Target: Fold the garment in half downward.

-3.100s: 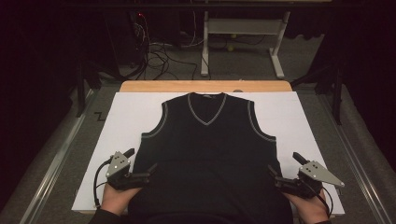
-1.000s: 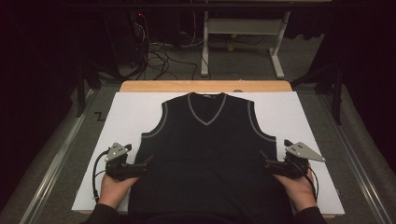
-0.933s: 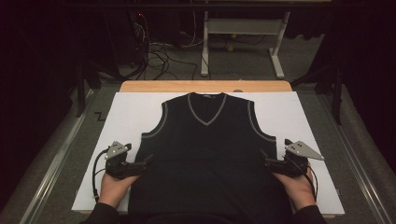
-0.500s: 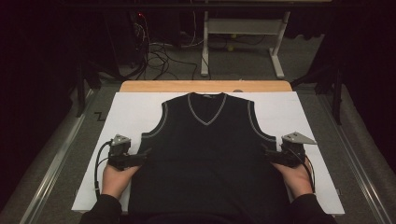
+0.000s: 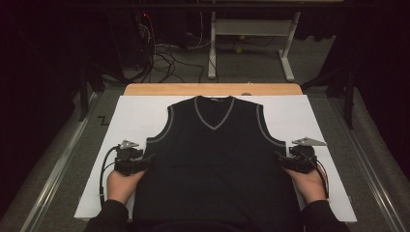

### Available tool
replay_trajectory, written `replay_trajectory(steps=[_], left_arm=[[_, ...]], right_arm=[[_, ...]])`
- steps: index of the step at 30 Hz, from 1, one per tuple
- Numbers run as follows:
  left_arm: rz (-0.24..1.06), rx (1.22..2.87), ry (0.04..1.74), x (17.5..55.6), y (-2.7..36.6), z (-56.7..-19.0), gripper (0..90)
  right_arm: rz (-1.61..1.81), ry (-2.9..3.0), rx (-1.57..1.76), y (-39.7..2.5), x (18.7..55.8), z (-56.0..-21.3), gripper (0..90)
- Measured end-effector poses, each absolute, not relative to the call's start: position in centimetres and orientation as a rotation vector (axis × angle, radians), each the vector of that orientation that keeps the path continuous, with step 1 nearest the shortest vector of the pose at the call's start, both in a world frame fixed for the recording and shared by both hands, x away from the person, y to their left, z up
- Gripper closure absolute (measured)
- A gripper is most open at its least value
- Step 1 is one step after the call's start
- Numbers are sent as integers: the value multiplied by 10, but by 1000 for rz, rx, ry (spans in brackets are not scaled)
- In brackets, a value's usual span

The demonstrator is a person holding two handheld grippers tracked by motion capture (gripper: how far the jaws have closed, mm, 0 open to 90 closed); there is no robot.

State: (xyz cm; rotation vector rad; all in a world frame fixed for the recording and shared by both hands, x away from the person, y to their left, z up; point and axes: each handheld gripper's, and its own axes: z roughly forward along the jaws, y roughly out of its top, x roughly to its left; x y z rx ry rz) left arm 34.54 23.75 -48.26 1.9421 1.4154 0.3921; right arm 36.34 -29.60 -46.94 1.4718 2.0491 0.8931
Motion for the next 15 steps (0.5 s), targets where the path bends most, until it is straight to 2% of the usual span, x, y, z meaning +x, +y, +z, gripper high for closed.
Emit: replay_trajectory(steps=[2, 3, 5, 11, 15], left_arm=[[421, 1956, 1418, 345, 236, -483, 475], [421, 1956, 1418, 345, 235, -483, 526], [417, 1958, 1411, 345, 235, -483, 547], [383, 1963, 1377, 344, 233, -483, 742], [365, 1959, 1366, 344, 232, -484, 793]], right_arm=[[881, 2059, 1481, -295, 364, -471, 421], [871, 2071, 1461, -292, 363, -471, 484], [871, 2077, 1447, -291, 362, -471, 516], [890, 2108, 1419, -287, 361, -471, 749], [904, 2121, 1397, -286, 360, -472, 831]])
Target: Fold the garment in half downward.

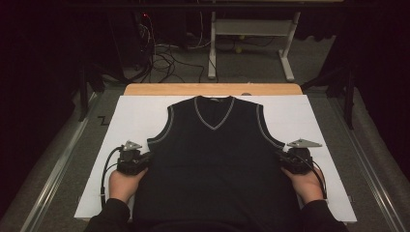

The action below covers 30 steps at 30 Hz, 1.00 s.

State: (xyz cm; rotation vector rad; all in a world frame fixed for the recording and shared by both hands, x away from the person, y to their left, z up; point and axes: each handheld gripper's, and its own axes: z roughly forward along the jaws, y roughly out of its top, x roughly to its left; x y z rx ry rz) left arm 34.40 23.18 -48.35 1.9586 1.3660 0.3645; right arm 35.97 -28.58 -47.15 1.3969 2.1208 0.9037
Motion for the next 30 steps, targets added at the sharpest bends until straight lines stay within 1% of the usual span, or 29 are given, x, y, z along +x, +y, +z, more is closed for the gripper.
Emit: replay_trajectory(steps=[5, 12, 20, 30], left_arm=[[358, 1952, 1362, 344, 233, -483, 805], [395, 1890, 1333, 337, 240, -474, 808], [403, 1860, 1293, 329, 245, -465, 814], [390, 1879, 1274, 321, 249, -463, 814]], right_arm=[[905, 2110, 1373, -287, 358, -471, 845], [964, 2045, 1332, -292, 350, -461, 847], [999, 2012, 1296, -296, 342, -453, 849], [1025, 2009, 1277, -304, 329, -450, 848]])
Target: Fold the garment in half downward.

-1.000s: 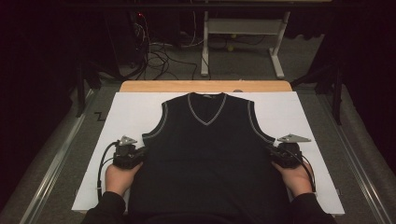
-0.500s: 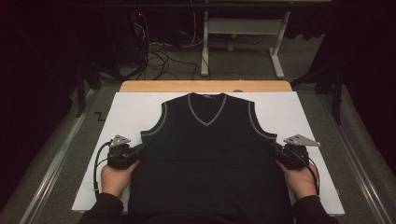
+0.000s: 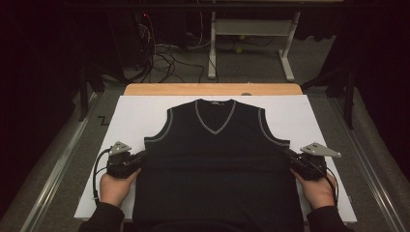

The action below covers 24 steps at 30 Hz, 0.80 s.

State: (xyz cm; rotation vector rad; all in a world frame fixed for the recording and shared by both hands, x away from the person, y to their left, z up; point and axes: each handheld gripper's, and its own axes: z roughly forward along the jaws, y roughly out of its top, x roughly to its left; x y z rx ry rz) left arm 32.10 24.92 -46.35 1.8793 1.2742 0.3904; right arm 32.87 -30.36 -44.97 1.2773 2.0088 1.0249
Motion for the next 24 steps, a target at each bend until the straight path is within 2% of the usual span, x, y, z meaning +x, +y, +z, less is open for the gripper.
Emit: replay_trajectory(steps=[12, 24], left_arm=[[295, 1854, 1226, 305, 260, -457, 814], [307, 1920, 1184, 276, 259, -458, 813]], right_arm=[[1058, 2039, 1247, -310, 305, -449, 848], [1084, 2055, 1213, -314, 280, -446, 848]])
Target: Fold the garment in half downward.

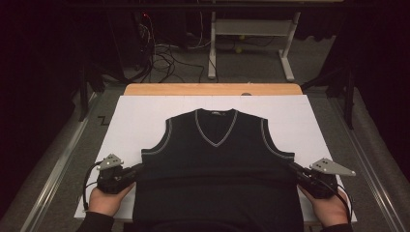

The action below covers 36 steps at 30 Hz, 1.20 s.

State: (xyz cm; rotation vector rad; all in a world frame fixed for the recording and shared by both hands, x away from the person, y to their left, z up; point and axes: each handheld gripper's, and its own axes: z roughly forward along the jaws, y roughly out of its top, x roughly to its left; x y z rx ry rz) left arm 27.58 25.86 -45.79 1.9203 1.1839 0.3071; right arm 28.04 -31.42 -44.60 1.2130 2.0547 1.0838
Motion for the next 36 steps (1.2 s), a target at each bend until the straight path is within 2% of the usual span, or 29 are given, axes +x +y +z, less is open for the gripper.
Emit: replay_trajectory(steps=[22, 36], left_arm=[[296, 2007, 1119, 231, 257, -460, 812], [272, 2049, 1118, 220, 256, -467, 805]], right_arm=[[1065, 2122, 1164, -322, 225, -454, 847], [1045, 2150, 1157, -323, 209, -459, 837]])
